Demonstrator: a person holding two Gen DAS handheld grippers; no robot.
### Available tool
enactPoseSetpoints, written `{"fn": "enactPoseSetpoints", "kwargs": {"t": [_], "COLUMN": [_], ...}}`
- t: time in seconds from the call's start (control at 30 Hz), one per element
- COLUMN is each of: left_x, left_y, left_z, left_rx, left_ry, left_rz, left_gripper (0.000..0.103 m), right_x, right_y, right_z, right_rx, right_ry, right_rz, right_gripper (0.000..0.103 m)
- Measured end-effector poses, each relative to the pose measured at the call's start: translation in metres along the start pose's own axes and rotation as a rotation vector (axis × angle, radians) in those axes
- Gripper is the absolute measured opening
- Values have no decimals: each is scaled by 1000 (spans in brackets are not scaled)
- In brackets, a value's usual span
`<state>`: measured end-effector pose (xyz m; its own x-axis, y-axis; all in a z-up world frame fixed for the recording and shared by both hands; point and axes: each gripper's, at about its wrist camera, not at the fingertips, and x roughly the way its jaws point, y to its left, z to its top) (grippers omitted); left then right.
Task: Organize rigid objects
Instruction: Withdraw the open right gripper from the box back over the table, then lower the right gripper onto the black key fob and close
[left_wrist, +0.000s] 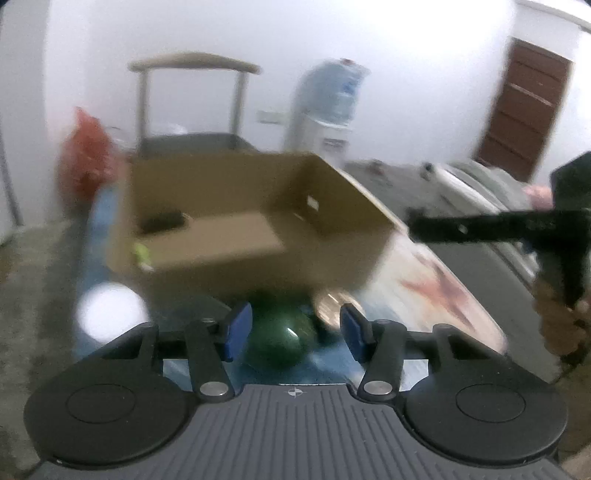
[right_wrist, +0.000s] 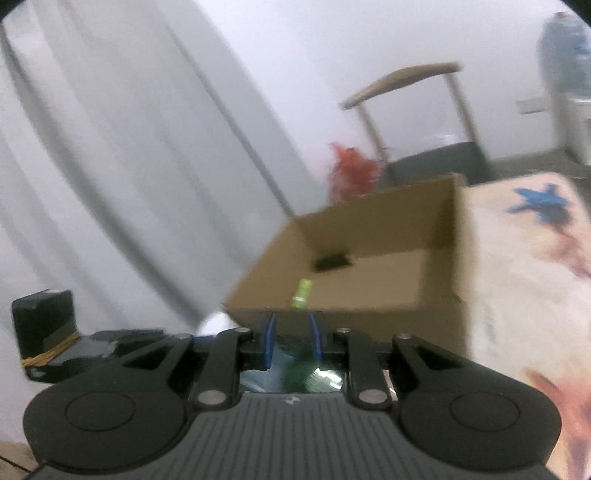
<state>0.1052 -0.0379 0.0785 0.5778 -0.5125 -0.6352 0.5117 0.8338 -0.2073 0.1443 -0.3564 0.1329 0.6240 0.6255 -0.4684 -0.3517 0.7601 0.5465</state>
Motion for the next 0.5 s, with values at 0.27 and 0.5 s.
{"fn": "enactPoseSetpoints", "kwargs": {"t": [0.27,0.5], "left_x": [52,95], "left_y": [-29,-54], "left_z": [-37,-50], "left_rx": [76,136], "left_ry": [71,140], "left_rz": [-143,-147], "left_gripper": [53,53], "right_x": [-6,15], "right_y": [-33,-43], "right_z": [-59,-82], "right_rx": [142,163], "right_ry": [24,89], "right_rz": [-199,-242], "right_gripper": [22,22]}}
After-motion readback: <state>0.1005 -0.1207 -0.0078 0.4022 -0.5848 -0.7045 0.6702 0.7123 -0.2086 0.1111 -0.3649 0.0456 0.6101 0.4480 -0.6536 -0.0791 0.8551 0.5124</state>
